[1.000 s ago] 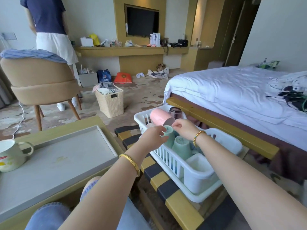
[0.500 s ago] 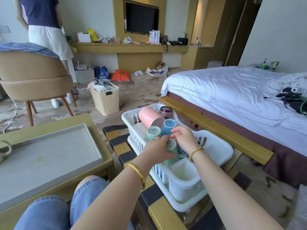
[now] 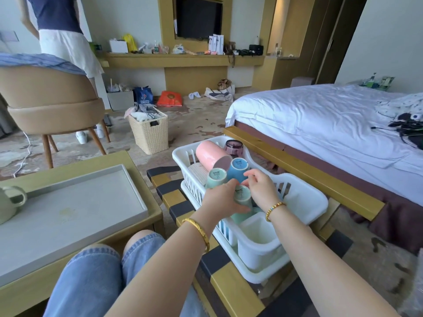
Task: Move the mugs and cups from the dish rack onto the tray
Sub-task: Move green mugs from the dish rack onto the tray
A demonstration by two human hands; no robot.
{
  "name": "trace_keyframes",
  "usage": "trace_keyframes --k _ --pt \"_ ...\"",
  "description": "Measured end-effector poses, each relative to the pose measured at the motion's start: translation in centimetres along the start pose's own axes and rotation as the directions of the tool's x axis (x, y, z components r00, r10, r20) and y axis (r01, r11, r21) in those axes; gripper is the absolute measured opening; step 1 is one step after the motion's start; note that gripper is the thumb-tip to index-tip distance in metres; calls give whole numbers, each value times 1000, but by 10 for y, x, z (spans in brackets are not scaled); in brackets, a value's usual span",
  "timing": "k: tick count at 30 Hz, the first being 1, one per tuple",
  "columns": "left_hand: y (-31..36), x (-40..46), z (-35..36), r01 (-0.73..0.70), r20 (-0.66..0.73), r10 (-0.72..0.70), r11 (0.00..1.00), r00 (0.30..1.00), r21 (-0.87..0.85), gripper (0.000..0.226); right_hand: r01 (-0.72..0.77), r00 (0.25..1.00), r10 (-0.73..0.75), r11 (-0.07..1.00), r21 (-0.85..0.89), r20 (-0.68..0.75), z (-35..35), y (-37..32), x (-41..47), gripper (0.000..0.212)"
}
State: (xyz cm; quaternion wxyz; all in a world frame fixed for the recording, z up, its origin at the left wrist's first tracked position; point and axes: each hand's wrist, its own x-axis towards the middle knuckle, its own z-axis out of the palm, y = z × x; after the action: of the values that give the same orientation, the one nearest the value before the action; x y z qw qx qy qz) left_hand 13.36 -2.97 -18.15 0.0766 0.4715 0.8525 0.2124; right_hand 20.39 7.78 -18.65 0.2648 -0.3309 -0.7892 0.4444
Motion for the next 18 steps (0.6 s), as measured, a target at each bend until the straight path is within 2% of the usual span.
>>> trace_keyframes --k 3,6,10,15,18 --pt "0 -3 -11 0 -27 -4 985 1000 -172 62 32 996 -25 996 83 -84 -2 -7 -2 22" --pt "-4 -7 -34 -20 -126 -27 932 992 -361 67 66 985 -41 987 148 -165 -4 -14 -6 23" --pt "-17 -17 -71 -21 -226 -114 855 967 -519 62 170 972 -157 984 61 -175 10 -39 -13 25" --pt "-49 -33 -121 -78 -379 -141 859 915 -507 61 266 963 -260 959 96 -75 45 -93 -11 29" --pt "-87 -50 -152 -54 -433 -165 891 886 -450 68 309 950 -311 950 42 29 81 -120 -8 35"
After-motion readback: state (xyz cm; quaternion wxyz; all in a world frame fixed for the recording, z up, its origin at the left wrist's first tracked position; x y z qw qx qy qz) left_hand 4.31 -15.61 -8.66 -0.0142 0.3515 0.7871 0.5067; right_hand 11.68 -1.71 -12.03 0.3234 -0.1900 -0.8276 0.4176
